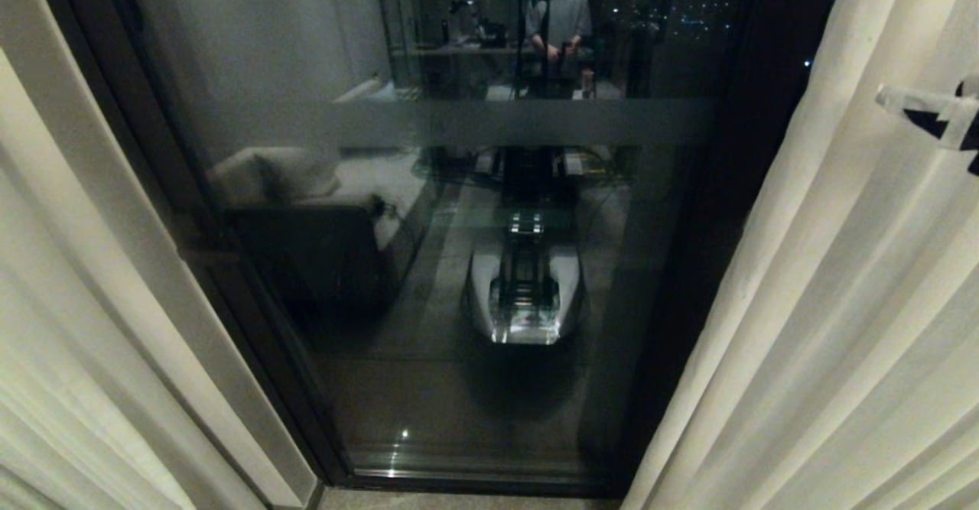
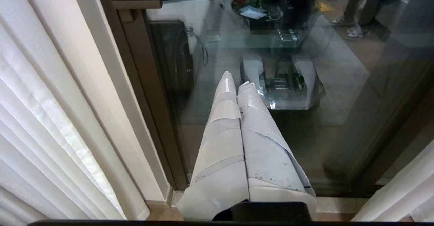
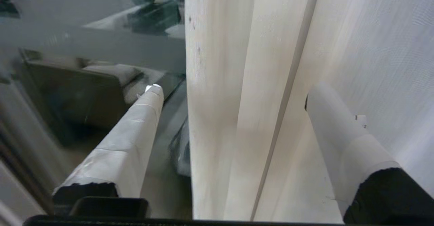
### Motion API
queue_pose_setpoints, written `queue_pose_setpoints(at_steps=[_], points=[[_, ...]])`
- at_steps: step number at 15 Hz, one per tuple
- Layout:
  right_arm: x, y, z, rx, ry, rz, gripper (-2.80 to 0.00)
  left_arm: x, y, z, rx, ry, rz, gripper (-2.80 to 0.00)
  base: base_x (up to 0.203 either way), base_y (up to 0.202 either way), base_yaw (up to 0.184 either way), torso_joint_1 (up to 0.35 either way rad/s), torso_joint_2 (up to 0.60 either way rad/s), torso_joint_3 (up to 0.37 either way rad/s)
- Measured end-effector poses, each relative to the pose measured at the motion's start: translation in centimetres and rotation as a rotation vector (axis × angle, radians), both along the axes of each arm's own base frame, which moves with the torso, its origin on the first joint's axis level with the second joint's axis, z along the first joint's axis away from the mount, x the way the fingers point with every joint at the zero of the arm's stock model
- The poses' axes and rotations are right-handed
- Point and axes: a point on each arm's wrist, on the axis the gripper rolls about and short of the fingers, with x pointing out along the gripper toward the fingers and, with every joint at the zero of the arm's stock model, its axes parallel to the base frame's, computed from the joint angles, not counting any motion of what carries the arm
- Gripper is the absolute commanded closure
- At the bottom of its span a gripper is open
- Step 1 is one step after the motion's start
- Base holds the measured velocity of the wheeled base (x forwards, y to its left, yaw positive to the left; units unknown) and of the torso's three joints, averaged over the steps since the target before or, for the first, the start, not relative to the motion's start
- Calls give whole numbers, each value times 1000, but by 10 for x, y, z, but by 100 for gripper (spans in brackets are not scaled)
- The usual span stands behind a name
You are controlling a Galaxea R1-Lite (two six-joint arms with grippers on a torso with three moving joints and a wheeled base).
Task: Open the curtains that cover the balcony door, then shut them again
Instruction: Pull the inner curtains open on both sides
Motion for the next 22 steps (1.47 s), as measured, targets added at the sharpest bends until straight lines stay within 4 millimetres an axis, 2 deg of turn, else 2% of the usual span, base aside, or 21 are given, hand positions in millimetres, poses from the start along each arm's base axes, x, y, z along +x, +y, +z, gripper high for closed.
queue_pose_setpoints(at_steps=[3, 6, 13, 22], points=[[7, 0, -5, -14, 9, -2, -280, 0, 0, 0, -1, 0, 0, 0, 0, 0, 0, 0, 0, 0], [22, 0, 3, -14, -21, -5, -280, 0, 0, 0, 0, 0, 0, 0, 0, 0, 0, 0, 0, 0], [77, 0, 20, -15, -48, -10, -280, 0, 0, 0, 0, 0, 0, 0, 0, 0, 0, 0, 0, 0], [137, 0, 19, -6, -46, -41, -280, 0, 0, 0, 0, 0, 0, 0, 0, 0, 0, 0, 0, 0]])
